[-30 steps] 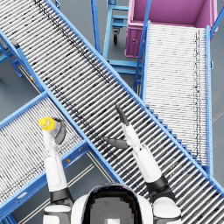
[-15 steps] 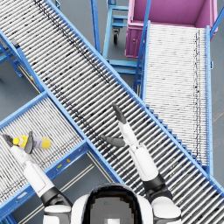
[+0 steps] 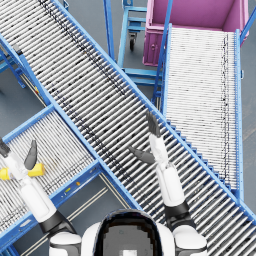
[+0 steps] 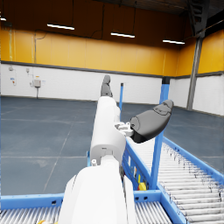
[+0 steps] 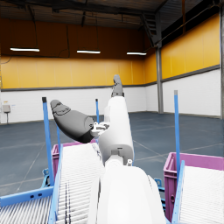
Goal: Pick up the oil and place it on the left assembly line, put the cola on the right, and keep Sprite still
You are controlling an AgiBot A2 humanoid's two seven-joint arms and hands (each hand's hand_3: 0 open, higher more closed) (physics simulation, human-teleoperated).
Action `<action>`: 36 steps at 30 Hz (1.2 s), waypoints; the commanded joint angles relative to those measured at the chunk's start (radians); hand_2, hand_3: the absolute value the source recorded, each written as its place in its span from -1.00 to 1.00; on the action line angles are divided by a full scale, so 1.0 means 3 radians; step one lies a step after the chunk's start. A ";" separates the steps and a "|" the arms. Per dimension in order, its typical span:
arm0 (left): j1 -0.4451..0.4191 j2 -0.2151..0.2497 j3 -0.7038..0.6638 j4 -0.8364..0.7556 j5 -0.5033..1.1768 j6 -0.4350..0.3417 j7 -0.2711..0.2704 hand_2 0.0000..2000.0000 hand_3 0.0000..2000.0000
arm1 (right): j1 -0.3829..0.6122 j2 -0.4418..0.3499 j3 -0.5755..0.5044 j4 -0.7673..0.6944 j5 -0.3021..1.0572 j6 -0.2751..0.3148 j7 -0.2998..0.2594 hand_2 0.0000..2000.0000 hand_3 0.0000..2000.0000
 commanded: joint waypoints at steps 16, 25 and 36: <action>0.0465 -0.0068 0.1702 -0.0077 0.0003 0.0000 0.0000 -1.00 -1.00 | -0.0069 -0.0016 -0.1068 0.0070 -0.0002 0.0000 0.0000 -1.00 -1.00; 0.0342 -0.0133 0.1878 -0.0076 -0.0327 0.0079 0.0079 -1.00 -1.00 | -0.0225 0.0236 -0.0861 0.0074 -0.0230 0.0078 -0.0079 -1.00 -1.00; 0.0169 -0.0282 0.2203 -0.0086 -0.0966 0.0231 0.0230 -1.00 -1.00 | -0.0451 0.0726 -0.0456 0.0098 -0.0664 0.0228 -0.0231 -1.00 -1.00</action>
